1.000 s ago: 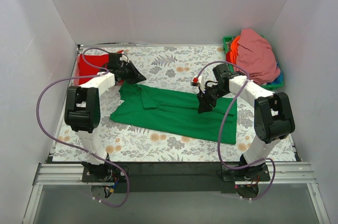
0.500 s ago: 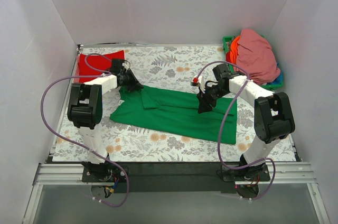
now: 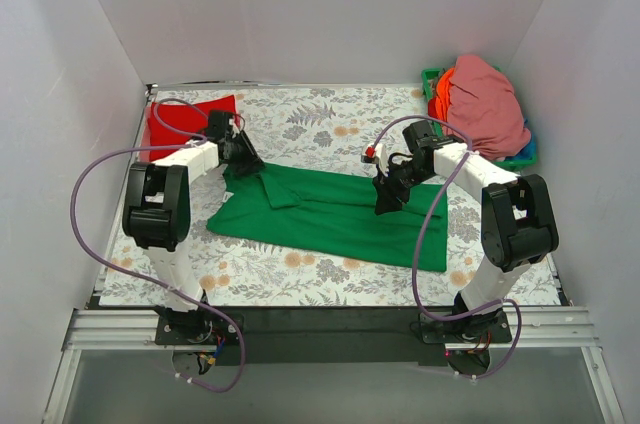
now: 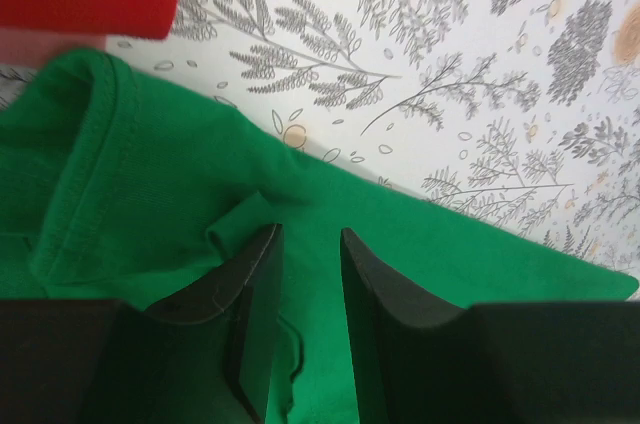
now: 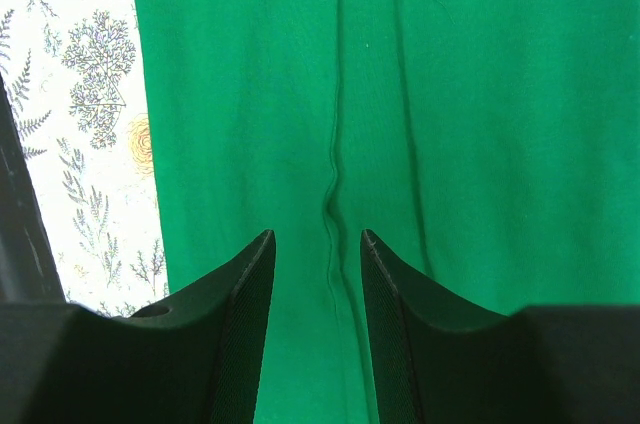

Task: Fold and stack the t-shirts
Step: Fold the tshirt

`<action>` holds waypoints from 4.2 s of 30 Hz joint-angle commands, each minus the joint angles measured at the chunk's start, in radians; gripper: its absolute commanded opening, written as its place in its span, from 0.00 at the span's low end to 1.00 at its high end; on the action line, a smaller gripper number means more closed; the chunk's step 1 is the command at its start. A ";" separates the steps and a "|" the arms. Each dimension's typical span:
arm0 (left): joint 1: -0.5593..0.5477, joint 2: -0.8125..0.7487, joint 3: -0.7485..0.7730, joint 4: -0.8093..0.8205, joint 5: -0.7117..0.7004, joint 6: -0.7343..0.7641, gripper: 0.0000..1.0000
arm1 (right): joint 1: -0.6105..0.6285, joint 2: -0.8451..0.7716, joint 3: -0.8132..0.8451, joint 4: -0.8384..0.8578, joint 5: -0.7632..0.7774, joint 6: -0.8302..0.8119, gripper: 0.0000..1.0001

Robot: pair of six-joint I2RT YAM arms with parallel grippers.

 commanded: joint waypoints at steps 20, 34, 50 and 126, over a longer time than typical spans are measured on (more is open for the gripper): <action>0.011 -0.090 -0.024 0.018 0.183 0.016 0.11 | -0.002 0.009 -0.003 0.007 -0.011 -0.004 0.46; 0.011 -0.099 -0.071 -0.067 0.011 0.076 0.11 | 0.000 0.009 -0.002 0.007 -0.011 -0.004 0.46; 0.026 -0.662 -0.208 -0.042 -0.099 0.174 0.58 | 0.170 0.260 0.535 -0.039 -0.030 0.103 0.57; 0.032 -0.710 -0.436 0.070 0.264 -0.075 0.60 | -0.095 0.797 1.041 0.394 0.051 0.875 0.22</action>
